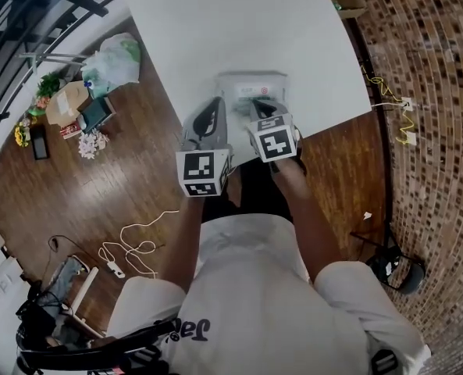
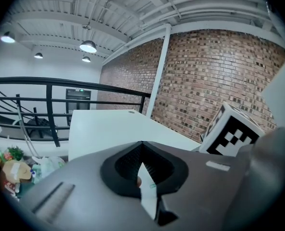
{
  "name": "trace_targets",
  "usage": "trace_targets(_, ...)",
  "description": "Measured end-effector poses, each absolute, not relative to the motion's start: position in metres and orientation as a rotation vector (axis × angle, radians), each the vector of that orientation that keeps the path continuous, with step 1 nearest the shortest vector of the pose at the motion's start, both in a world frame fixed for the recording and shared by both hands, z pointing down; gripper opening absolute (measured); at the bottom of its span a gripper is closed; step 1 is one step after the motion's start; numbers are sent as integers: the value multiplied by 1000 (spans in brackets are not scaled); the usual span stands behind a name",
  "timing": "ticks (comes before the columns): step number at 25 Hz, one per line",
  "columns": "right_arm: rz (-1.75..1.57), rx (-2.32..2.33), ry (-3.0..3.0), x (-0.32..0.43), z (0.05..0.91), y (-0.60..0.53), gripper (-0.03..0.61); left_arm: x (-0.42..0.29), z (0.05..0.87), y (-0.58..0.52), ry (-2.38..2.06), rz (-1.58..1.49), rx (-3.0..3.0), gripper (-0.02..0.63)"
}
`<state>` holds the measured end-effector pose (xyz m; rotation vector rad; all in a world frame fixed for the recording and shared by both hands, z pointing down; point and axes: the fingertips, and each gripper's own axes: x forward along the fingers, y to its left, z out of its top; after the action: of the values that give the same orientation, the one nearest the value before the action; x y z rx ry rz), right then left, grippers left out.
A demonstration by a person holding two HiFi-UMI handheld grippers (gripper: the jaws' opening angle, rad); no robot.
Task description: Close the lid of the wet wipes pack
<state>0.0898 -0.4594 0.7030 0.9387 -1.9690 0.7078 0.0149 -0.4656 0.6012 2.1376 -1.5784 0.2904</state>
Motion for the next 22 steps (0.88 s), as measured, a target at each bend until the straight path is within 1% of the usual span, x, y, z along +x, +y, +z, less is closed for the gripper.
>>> trace_targets(3,689,893,-1917,85,703,-461,-9,6,598,-457,-1589,288,2133,15)
trace_targets(8,558,958,-1952,82,701,-462,-9,-3,591,-450,-1610,268,2131,15)
trace_targets(12,595,1076,-2039,86,686,-456,-11,-9,561,-446,-1625,210,2175,15)
trace_targets(16,639,1239,-2176,80,632,-443,-11,-21,517,-434,-1638,128,2243,15)
trace_targets(22,526,1350,-2392,62,538,-415,-11,-29,452,-406,-1657,46,2386,15)
